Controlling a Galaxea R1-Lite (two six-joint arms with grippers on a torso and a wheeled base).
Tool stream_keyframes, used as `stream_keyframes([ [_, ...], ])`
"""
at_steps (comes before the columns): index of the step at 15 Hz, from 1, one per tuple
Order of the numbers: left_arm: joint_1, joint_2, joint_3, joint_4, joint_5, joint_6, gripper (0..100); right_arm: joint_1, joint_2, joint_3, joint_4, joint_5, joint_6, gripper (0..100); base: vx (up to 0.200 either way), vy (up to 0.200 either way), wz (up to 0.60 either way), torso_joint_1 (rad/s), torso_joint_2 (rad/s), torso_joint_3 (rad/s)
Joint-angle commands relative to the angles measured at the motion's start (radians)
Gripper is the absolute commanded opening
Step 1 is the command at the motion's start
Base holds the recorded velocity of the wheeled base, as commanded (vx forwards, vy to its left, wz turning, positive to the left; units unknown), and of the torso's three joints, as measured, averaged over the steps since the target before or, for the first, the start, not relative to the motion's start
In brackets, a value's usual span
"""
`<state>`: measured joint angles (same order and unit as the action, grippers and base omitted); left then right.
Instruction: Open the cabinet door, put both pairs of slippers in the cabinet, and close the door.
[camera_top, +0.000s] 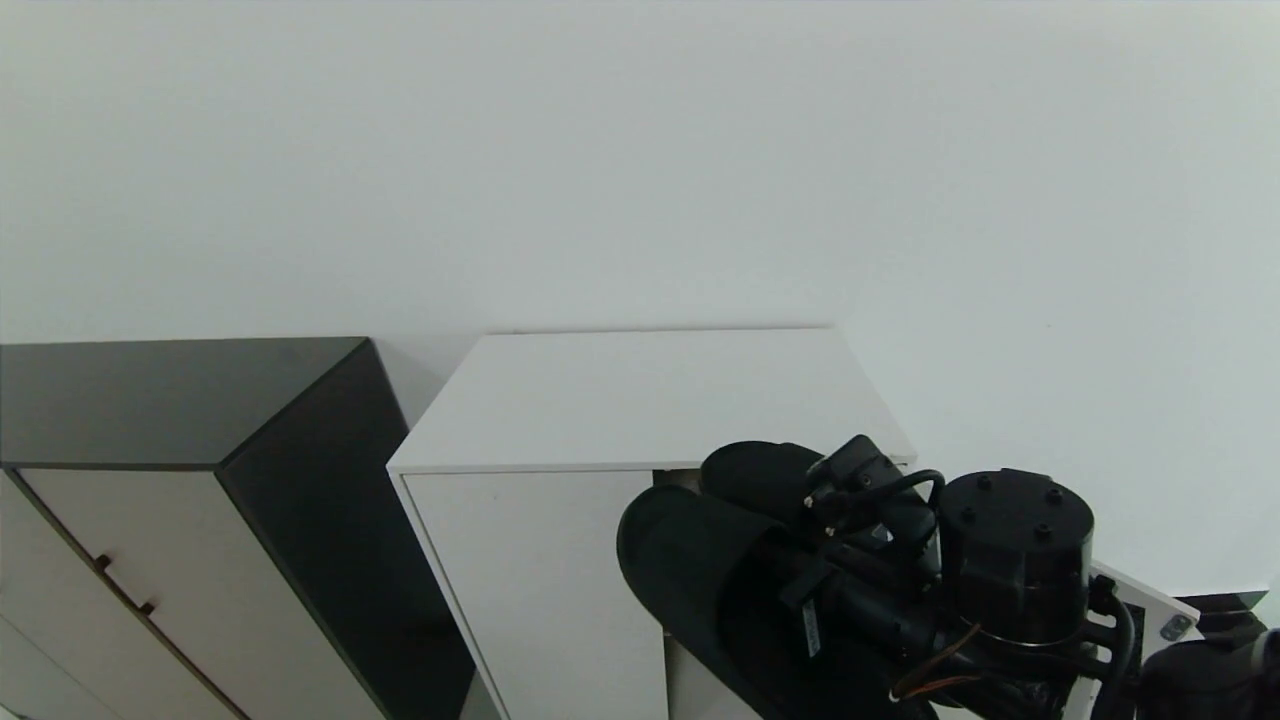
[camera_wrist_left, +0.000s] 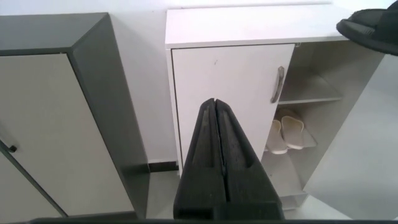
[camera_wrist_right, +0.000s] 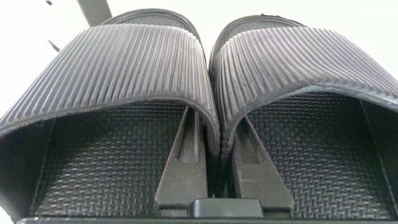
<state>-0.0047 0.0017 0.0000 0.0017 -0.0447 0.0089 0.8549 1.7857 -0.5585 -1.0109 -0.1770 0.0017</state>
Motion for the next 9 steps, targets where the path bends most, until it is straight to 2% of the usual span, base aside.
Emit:
stream_keyframes([
  [1, 0.0, 0.0, 0.0, 0.0, 0.0, 0.0, 0, -0.008, 0.007, 0.003, -0.002, -0.001, 0.0, 0, 0.0, 0.0, 0.0, 0.0, 0.0, 0.0],
  [5, 0.0, 0.0, 0.0, 0.0, 0.0, 0.0, 0, -0.008, 0.02, 0.006, -0.002, 0.002, 0.0, 0, 0.0, 0.0, 0.0, -0.031, 0.07, 0.038],
  [9, 0.0, 0.0, 0.0, 0.0, 0.0, 0.0, 0, -0.008, 0.02, 0.006, -0.002, 0.002, 0.0, 0, 0.0, 0.0, 0.0, -0.199, 0.48, 0.27],
])
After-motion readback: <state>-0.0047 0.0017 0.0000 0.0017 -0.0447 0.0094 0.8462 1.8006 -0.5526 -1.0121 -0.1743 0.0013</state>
